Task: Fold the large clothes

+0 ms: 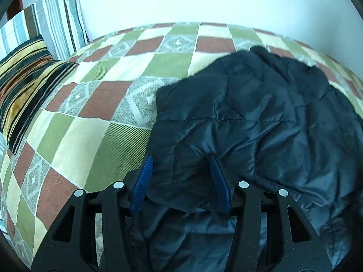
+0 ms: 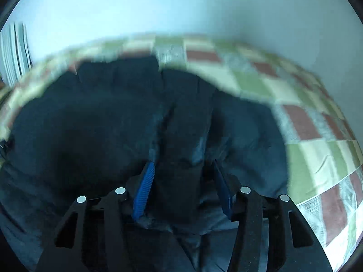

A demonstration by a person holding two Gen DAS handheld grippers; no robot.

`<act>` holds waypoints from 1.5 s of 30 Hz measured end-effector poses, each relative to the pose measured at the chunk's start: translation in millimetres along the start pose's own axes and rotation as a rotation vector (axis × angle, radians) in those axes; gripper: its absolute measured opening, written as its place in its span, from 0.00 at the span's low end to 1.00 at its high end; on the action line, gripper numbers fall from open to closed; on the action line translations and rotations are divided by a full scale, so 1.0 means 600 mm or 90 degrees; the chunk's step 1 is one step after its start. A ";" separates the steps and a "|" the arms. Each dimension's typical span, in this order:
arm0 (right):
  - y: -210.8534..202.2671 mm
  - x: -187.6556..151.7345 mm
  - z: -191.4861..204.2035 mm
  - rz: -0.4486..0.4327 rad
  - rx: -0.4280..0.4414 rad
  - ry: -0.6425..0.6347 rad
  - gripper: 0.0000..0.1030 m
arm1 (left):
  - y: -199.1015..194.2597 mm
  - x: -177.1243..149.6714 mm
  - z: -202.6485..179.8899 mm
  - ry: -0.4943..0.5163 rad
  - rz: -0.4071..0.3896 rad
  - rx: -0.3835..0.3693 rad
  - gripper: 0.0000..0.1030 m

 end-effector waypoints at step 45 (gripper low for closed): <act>-0.064 -0.006 -0.046 -0.016 0.025 0.038 0.67 | -0.041 -0.020 -0.023 0.075 0.005 -0.002 0.60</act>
Point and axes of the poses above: each gripper's, at about its wrist camera, not at the fingertips, and y roughly the way its jaws point, z to its left, x to its top, the point moved 9 cm from there along y, roughly the way its jaws point, and after that the axes turned 2 degrees about -y, right-handed, at the moved point
